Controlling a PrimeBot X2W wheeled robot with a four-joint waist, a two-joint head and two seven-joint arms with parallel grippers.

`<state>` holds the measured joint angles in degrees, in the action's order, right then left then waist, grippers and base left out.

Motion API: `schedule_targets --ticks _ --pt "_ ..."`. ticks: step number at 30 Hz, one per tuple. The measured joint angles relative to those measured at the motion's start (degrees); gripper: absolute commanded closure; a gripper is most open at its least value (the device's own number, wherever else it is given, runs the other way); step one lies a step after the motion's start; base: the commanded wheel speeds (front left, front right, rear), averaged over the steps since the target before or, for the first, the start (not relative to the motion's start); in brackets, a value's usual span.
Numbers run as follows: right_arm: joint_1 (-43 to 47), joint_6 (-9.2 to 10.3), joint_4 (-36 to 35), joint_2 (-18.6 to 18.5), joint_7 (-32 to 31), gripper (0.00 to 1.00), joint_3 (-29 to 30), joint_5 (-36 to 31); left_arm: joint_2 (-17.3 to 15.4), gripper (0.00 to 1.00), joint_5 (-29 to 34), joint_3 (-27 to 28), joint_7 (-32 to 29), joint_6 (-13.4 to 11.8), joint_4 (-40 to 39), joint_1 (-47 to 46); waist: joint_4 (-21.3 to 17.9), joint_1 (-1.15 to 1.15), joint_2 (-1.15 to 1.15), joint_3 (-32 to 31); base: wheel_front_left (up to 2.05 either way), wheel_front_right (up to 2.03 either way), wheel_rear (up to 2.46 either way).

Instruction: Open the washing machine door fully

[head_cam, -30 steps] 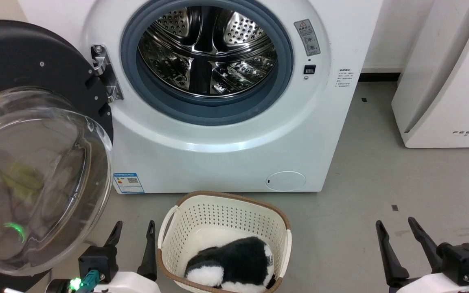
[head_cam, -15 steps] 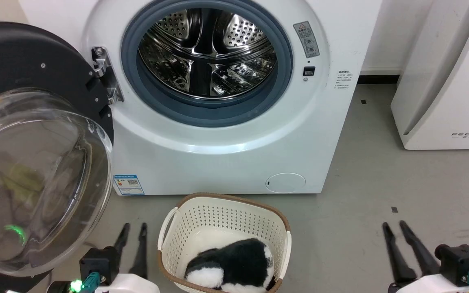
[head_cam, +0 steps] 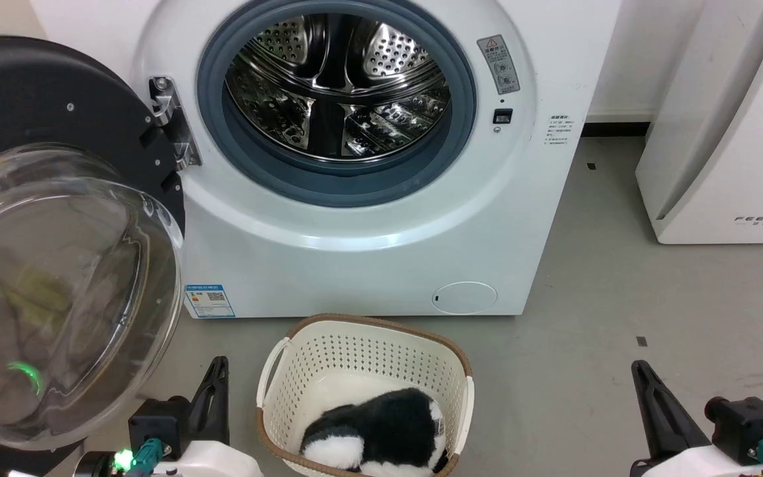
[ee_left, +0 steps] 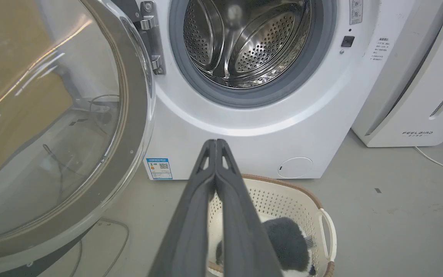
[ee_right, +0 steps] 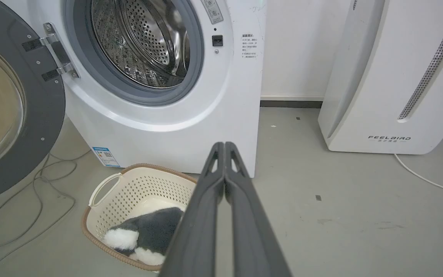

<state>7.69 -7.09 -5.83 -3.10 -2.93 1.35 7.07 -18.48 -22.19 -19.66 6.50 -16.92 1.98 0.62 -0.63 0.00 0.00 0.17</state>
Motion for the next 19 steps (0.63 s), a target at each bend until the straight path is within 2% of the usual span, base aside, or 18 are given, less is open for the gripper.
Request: schedule_targets --ticks 19 --pt "-1.1 -0.01 1.1 0.0 0.4 1.0 -0.2 -1.5 2.7 1.0 3.7 3.3 -1.0 2.9 -0.2 0.0 0.1 0.0 0.0 0.0 0.0 0.0 0.0"
